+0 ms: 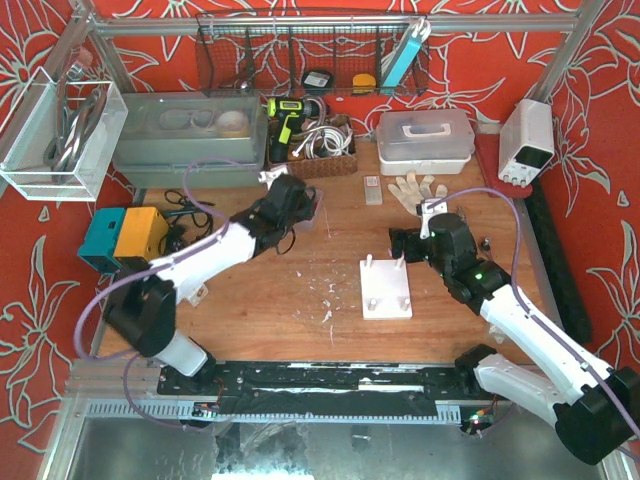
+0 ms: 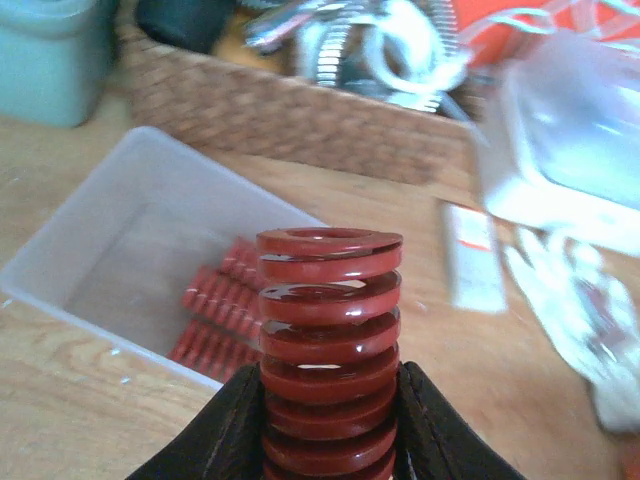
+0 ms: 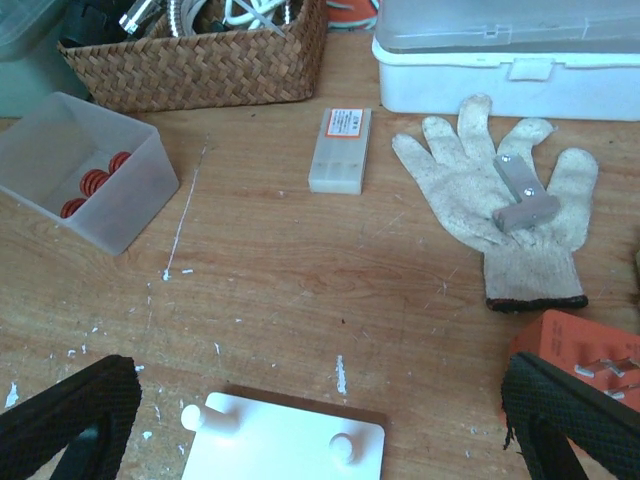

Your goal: Install the large spring

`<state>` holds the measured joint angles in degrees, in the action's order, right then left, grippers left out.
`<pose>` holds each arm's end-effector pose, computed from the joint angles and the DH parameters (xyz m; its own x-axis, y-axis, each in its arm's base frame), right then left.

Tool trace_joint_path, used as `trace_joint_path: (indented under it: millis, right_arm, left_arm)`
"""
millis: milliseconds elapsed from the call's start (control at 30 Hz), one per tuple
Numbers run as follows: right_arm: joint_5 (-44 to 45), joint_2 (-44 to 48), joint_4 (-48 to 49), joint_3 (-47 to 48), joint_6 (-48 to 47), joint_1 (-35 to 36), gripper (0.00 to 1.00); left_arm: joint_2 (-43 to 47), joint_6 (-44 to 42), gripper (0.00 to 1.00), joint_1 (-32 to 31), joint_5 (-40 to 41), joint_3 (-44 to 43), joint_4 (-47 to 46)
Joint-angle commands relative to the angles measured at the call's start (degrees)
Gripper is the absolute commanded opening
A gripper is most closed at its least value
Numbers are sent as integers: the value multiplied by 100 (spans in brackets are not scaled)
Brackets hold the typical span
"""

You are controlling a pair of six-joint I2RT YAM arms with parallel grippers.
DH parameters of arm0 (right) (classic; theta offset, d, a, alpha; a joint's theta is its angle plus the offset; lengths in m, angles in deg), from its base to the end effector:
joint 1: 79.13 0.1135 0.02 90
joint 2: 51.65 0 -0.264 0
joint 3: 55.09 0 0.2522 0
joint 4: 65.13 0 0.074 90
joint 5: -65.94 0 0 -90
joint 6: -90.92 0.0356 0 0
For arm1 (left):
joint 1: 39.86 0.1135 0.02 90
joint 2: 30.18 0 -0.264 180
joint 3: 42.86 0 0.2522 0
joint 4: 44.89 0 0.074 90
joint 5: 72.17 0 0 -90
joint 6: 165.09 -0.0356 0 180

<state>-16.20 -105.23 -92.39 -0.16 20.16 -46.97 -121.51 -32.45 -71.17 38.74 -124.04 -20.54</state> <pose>0.1835 0.1096 0.2841 -0.4887 0.0783 -0.8689 -0.2776 0.9302 0.2400 0.3165 -0.1777 0.2722 -0.5146 -0.4276 -0.7432 -0.1556 0.8989 -0.4095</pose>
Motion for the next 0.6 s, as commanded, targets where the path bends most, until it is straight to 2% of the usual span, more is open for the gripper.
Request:
trace_joint_path:
  millis: [0, 133, 233, 300, 433, 567]
  right_arm:
    - [52, -41, -326, 226, 160, 27, 99]
    - [-165, -153, -812, 689, 407, 4, 99]
    - [-659, -303, -1208, 1123, 468, 9, 99]
    - [-1358, -351, -1200, 1272, 326, 16, 99]
    - [-2868, -499, -1183, 1511, 337, 33, 88]
    - [-3580, -797, -1442, 1775, 274, 120, 78]
  left_arm:
    - [1227, -2089, 0, -289, -939, 1507, -2705]
    - [2153, -3099, 0, -697, -1478, 3023, -4426]
    - [2489, -3541, 0, -853, -1762, 3649, -5063]
    - [2586, -3800, 0, -976, -1887, 3931, -5365]
    - [2588, -4295, 0, -1430, -1846, 4428, -6184]
    - [2359, -4926, 0, -1840, -1834, 4701, -6733]
